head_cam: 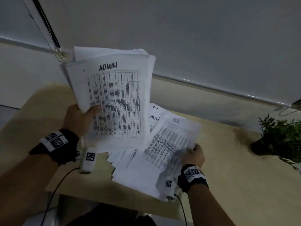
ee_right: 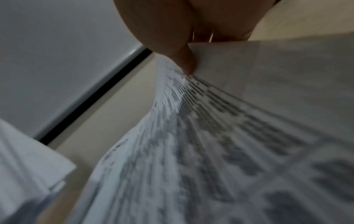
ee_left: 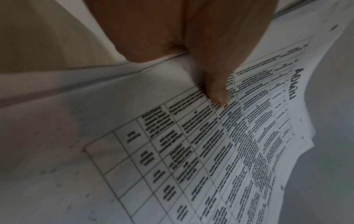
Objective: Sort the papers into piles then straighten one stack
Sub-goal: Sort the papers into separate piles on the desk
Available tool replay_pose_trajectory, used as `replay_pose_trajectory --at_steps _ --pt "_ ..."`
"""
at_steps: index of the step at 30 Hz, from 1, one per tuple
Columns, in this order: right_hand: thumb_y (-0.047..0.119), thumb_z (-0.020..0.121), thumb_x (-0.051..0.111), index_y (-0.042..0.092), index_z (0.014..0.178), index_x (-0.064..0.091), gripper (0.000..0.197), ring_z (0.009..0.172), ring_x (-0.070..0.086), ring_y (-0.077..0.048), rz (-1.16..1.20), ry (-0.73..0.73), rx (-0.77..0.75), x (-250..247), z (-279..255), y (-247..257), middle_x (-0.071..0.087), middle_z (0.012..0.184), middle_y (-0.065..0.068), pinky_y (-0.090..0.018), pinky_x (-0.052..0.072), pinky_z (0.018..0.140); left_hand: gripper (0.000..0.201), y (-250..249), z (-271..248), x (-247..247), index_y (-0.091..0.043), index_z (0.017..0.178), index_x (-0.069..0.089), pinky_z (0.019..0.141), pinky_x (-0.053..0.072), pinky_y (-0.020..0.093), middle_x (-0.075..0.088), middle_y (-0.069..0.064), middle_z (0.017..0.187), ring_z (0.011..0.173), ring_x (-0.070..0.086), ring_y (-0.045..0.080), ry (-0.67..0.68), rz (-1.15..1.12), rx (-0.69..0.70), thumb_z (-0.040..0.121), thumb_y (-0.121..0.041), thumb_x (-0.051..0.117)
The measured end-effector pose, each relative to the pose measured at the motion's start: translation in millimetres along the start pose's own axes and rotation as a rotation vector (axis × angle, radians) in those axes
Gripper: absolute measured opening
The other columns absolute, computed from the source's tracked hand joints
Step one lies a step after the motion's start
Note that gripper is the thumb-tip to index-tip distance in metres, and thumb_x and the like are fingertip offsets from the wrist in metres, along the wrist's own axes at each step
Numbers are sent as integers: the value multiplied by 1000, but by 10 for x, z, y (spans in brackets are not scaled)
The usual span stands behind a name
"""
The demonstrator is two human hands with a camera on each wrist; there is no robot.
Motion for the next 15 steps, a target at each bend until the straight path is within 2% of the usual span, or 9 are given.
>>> replay_pose_trajectory --at_steps 2,4,5,7,9,12,13,15 --pt "-2 92 50 -2 114 64 26 97 64 -36 -47 22 -123 47 -72 153 68 110 -22 -32 47 77 14 68 7 -34 -37 90 65 77 43 16 67 -24 84 73 59 -22 -9 -6 2 88 -25 70" --pt "1 90 52 -4 112 63 25 103 61 -38 -120 52 -159 177 -181 248 64 115 -23 -37 49 80 11 137 11 -27 -37 91 67 78 45 17 69 -32 78 77 62 -19 -21 -26 -8 86 -28 71" --pt "9 89 56 -2 120 58 33 112 56 -39 -185 70 -127 270 -248 255 58 125 -22 -42 47 88 9 166 15 -14 -34 92 69 78 46 18 69 -32 79 78 63 -16 -28 -44 -17 85 -29 72" --pt "38 84 63 8 138 41 65 126 40 -37 -341 136 8 477 -395 162 38 143 -13 -49 39 99 9 202 23 18 -30 93 71 80 48 21 71 -28 81 79 65 -12 -42 -74 -38 84 -31 74" --pt "55 74 69 13 145 28 93 132 31 -34 -429 165 30 606 -517 119 28 148 -9 -51 35 102 8 197 26 59 -32 92 71 81 48 21 70 -32 82 81 65 -14 -29 -77 -34 85 -30 74" --pt "57 68 77 9 150 18 112 134 31 -34 -431 133 26 674 -524 53 29 147 -12 -50 34 105 10 180 29 70 -33 94 71 83 50 24 71 -28 92 84 65 -11 -13 -91 -25 85 -29 73" --pt "54 67 79 8 150 19 112 133 35 -35 -399 140 40 706 -487 17 32 146 -13 -50 36 105 10 189 33 62 -34 94 71 84 50 25 72 -25 94 85 66 -10 -10 -96 -27 85 -30 74" --pt "46 62 83 7 142 33 101 124 48 -36 -293 145 54 763 -394 -39 47 137 -14 -48 45 101 9 201 45 61 -36 92 71 85 50 25 72 -28 91 86 66 -10 -6 -100 -27 84 -32 74"
Point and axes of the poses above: each hand's wrist, its own z-axis towards the middle knuckle, its own x-axis out of the palm, y = z × x, the point moved 5 cm from there along z, towards the middle knuckle
